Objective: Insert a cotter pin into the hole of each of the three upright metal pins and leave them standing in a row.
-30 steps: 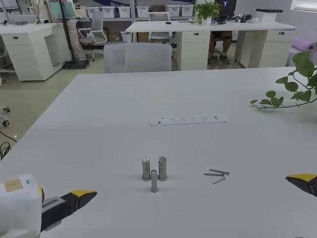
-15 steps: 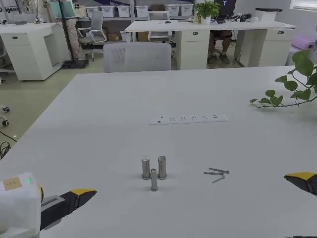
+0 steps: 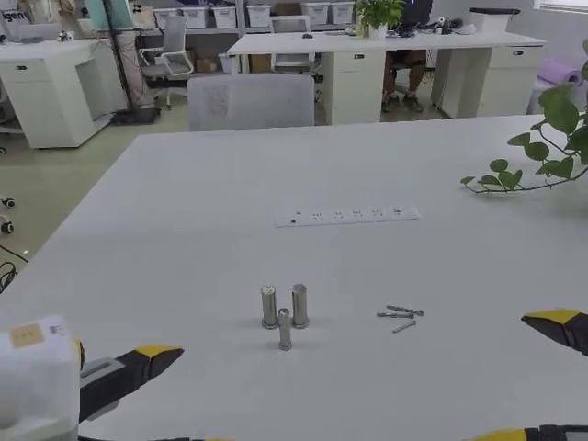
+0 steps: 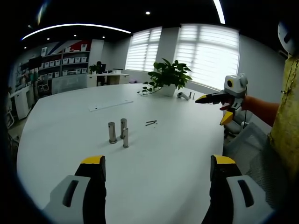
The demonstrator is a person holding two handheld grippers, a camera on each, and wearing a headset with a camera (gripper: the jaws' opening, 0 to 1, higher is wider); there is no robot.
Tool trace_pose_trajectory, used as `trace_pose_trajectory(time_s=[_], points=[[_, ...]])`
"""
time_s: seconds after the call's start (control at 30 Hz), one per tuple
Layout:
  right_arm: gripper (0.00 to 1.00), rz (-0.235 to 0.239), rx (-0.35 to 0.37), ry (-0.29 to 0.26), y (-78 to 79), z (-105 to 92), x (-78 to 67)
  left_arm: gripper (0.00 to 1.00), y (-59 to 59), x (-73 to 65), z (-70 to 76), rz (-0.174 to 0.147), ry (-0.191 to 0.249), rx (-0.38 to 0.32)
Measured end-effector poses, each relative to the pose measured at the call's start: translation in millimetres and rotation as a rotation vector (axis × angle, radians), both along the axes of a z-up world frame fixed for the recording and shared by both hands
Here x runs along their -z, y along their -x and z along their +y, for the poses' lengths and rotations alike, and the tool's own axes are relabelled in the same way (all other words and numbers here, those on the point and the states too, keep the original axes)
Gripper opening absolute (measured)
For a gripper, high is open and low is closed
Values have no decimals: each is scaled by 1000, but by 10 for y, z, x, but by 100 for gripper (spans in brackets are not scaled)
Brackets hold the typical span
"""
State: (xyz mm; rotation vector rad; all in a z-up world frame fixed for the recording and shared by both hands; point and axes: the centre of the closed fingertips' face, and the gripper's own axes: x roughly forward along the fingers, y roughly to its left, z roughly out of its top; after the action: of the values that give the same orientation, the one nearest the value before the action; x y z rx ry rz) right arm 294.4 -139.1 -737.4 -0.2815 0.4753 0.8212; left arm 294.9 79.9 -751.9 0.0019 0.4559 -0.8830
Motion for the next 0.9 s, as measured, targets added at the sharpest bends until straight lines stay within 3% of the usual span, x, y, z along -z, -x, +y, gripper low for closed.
trace_pose_trajectory(time_s=[0.17, 0.33, 0.7, 0.9], points=[[97, 0, -4, 2, 9, 11, 2, 90, -86, -18, -29, -8, 3, 5], [97, 3, -3, 3, 20, 7, 8, 86, -243, -33, -68, -21, 7, 10], [97, 4, 17, 7, 24, -56, 6, 77, -559, 82, -179, -23, -18, 54], [97, 8, 23, 11, 21, -82, 9, 74, -662, 189, -195, -17, -41, 73]])
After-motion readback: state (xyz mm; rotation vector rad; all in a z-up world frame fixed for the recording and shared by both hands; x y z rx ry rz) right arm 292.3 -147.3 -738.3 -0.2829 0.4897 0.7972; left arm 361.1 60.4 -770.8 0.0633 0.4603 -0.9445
